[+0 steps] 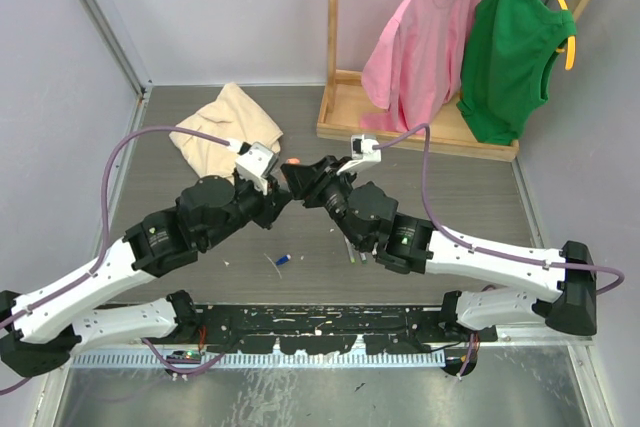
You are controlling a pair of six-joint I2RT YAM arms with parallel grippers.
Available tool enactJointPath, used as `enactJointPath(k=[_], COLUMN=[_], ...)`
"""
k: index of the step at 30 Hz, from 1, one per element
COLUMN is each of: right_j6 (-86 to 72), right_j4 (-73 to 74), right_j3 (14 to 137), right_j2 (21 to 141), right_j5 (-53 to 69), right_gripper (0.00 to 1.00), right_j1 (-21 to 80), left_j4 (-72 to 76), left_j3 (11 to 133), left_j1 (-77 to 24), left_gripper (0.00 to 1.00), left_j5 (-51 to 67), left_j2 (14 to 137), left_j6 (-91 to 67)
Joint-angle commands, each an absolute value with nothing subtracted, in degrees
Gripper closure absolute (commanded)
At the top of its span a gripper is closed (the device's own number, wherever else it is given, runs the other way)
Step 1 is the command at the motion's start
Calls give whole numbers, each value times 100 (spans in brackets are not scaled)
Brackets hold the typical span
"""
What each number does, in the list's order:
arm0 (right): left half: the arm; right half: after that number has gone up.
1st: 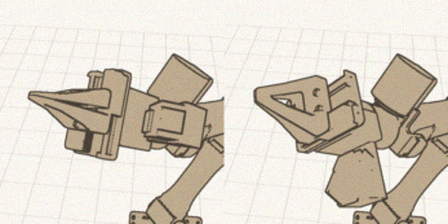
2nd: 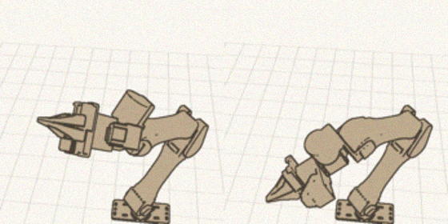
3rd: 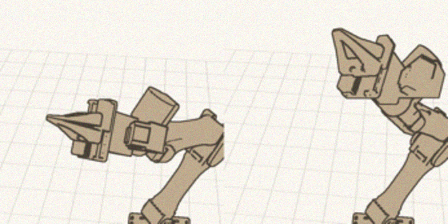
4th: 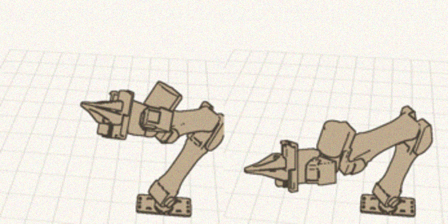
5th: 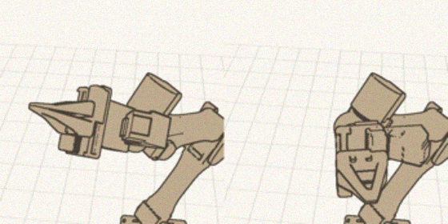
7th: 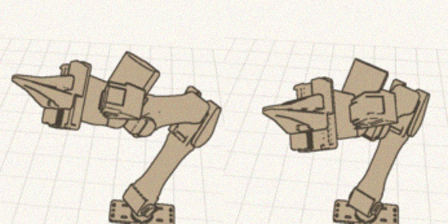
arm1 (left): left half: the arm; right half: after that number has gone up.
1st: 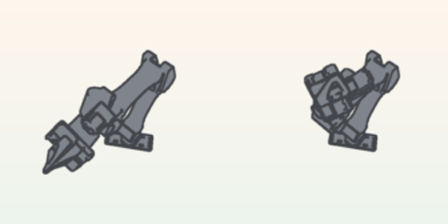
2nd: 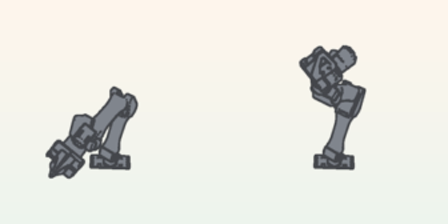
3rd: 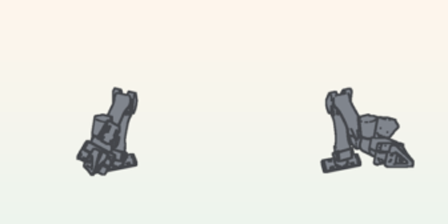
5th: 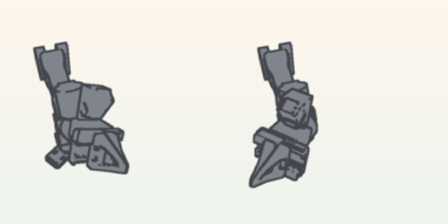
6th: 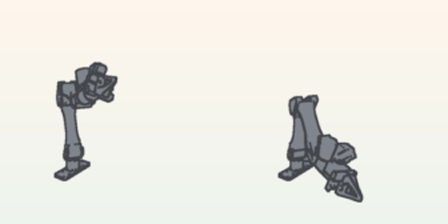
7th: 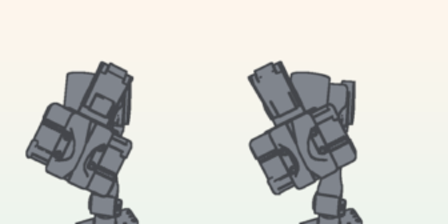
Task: Insert the pens into the pen caps
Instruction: Insert the pen cap onto the pen.
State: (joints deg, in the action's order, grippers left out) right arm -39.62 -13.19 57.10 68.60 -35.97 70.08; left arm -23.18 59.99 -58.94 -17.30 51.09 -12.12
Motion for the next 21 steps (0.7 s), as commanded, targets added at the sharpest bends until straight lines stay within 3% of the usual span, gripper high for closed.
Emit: enactJointPath(k=[1,13,21], right_j6=[-4386,-4187,-3374], right_j4=[95,131,266], right_j3=[5327,5387,6586], right_j2=[7394,7410,7181], right_j5=[-2197,-2318,-2589], right_gripper=[100,100,100], right_j1=[7773,7888,7459], left_j4=[151,299,-349], left_j3=[6879,7298,6910], left_j1=[-5832,-5827,-5828], left_gripper=[100,100,100], left_j5=[-1938,-1688,-996], left_j2=[5174,5248,4982], left_j6=[-954,-642,-844])
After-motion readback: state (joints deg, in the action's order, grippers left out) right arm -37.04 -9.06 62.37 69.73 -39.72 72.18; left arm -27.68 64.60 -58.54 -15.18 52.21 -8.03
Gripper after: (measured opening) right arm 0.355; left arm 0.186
